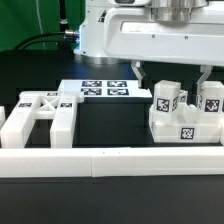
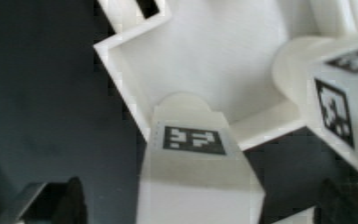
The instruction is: Assemble chair
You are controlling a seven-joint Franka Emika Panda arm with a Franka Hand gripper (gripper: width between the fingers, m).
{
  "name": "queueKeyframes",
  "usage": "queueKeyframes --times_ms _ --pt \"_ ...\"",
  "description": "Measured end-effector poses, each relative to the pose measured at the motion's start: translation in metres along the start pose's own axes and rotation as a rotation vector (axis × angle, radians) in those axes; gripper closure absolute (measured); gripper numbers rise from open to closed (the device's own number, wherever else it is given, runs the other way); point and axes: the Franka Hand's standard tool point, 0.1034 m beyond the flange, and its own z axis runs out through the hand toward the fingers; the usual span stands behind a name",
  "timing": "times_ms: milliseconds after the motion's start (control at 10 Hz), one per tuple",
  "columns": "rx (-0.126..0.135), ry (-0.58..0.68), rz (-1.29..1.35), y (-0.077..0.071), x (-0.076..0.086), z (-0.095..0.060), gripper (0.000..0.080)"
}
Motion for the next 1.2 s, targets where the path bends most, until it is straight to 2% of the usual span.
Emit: queueKeyframes --times_ms 900,1200 --pt "-0.01 0.0 -0.707 0.0032 0.003 -0.0007 0.0151" --pt "-0.025 -0.002 -0.932 0.0062 0.0058 -0.0016 0.0151"
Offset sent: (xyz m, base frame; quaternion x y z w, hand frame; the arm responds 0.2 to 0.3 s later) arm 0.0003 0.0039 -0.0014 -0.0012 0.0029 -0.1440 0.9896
